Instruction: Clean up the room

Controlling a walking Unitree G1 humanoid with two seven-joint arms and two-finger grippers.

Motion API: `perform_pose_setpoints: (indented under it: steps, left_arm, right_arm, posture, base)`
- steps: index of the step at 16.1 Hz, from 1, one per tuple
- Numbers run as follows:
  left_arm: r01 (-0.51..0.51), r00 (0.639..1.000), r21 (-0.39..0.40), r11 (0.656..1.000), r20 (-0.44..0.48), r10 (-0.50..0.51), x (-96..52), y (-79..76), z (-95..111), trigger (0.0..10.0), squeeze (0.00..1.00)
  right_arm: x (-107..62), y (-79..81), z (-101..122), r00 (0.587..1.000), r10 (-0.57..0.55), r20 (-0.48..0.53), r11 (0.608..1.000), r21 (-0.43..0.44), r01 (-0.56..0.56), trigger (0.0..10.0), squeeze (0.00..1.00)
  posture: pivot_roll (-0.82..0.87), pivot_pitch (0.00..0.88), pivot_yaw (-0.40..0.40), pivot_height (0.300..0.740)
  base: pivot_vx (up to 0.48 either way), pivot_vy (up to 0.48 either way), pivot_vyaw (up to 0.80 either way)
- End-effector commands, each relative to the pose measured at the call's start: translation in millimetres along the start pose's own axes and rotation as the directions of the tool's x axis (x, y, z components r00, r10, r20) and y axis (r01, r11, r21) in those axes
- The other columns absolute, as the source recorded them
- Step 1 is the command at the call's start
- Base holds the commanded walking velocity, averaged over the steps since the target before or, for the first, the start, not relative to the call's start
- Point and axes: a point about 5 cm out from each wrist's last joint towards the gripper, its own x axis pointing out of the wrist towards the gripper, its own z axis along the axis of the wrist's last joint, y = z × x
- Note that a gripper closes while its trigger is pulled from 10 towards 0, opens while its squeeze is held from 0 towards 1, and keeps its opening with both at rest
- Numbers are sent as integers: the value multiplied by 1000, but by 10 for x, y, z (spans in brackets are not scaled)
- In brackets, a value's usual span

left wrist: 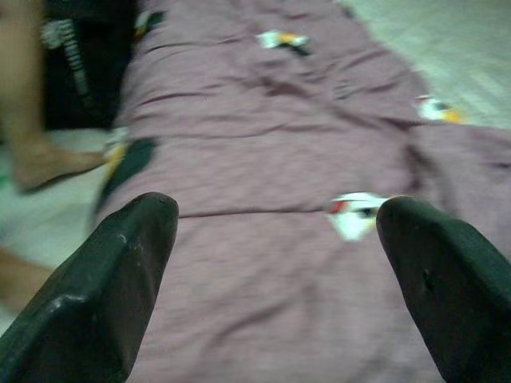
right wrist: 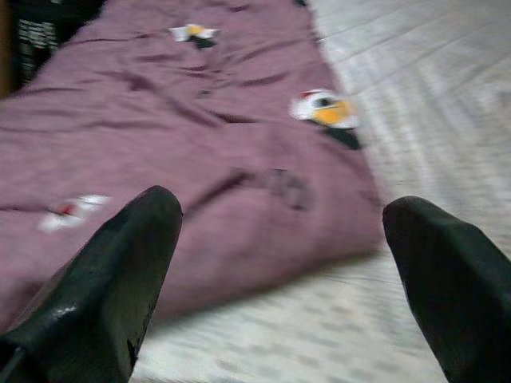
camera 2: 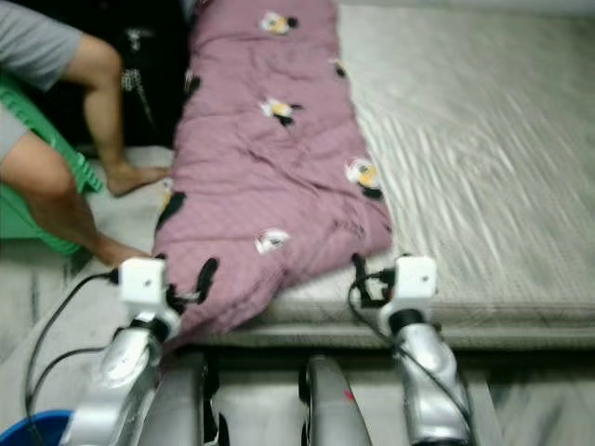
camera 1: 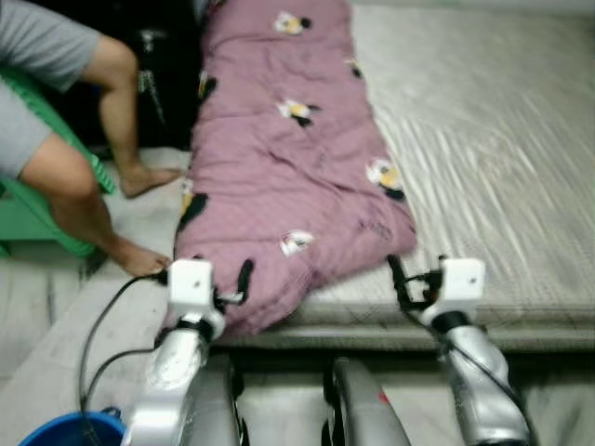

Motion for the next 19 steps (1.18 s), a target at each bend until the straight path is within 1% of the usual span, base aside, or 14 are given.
perform_pose_setpoints:
  steps: [1, 2, 4, 7, 8, 9, 10, 12, 13, 14, 16, 17, 18, 19]
  left_arm:
    - [-15, 1000, -3, 1000, 8, 15, 0, 14, 18, 10000, 0]
    - [-33, 999, 2, 999, -6, 33, 2, 27, 4, 10000, 0]
    - [-30, 999, 1, 1000, -11, 30, -7, 30, 1, 10000, 0]
    - [-54, 998, 19, 998, -28, 54, -111, 90, 0, 10000, 0]
    - [-73, 997, 41, 996, -37, 75, -195, 144, 4, 10000, 0]
    - [-91, 995, 56, 994, -45, 93, -253, 190, 1, 10000, 0]
    - [-117, 991, 86, 989, -53, 122, -336, 261, 5, 10000, 0]
    - [-148, 986, 115, 982, -61, 156, -430, 333, 21, 10000, 0]
    - [-149, 986, 115, 982, -60, 156, -456, 344, 43, 10000, 0]
    - [-170, 982, 122, 978, -61, 179, -510, 384, 69, 10000, 0]
    - [-179, 980, 120, 977, -64, 188, -561, 396, 100, 10000, 0]
    - [-177, 980, 120, 977, -69, 186, -594, 382, 98, 10000, 0]
    - [-176, 980, 120, 977, -72, 185, -609, 373, 99, 10000, 0]
    - [-177, 979, 120, 977, -76, 186, -616, 364, 112, 10000, 0]
  right_arm:
    - [-28, -11, -22, 1000, 3, -11, 1000, -5, -3, 10000, 0]
    - [-27, -8, -22, 1000, 3, -11, 1000, 3, -3, 10000, 0]
    - [-15, 6, -27, 1000, 23, -12, 1000, 0, -23, 10000, 0]
    - [50, 159, -45, 992, 122, -35, 992, -4, -123, 10000, 0]
    - [105, 251, -33, 980, 196, -38, 980, -26, -197, 10000, 0]
    - [160, 301, -32, 972, 229, -47, 973, -17, -230, 10000, 0]
    - [261, 375, 4, 964, 263, -38, 964, -29, -264, 10000, 0]
    - [417, 491, 96, 955, 296, -5, 954, -50, -296, 10000, 0]
    - [483, 514, 135, 957, 291, 5, 956, -45, -290, 10000, 0]
    - [601, 536, 223, 959, 280, 29, 960, -27, -280, 10000, 0]
    - [669, 545, 269, 960, 276, 40, 961, 5, -276, 10000, 0]
    - [680, 568, 295, 954, 292, 61, 956, 20, -294, 10000, 0]
    - [688, 590, 295, 953, 297, 56, 955, 12, -298, 10000, 0]
    - [717, 647, 283, 948, 315, 47, 949, -7, -315, 10000, 0]
  posture:
    - [-29, 114, -17, 601]
    - [-26, 116, -18, 601]
    - [-20, 119, -19, 601]
    - [25, 164, -19, 601]
    - [42, 187, -17, 601]
    - [56, 202, -17, 601]
    - [71, 220, -13, 601]
    - [109, 237, -14, 601]
    - [125, 241, -18, 601]
    - [150, 255, -21, 601]
    - [160, 271, -25, 601]
    - [166, 280, -27, 591]
    - [167, 286, -26, 581]
    - [171, 297, -25, 576]
  base:
    - [0, 0, 0]
    - [0, 0, 0]
    - [0, 0, 0]
    - [0, 0, 0]
    - [0, 0, 0]
    - [0, 0, 0]
    - [0, 0, 0]
    - [0, 0, 0]
    - [0, 0, 0]
    - [0, 0, 0]
    - [0, 0, 0]
    - [0, 0, 0]
    - [0, 0, 0]
    - [0, 0, 0]
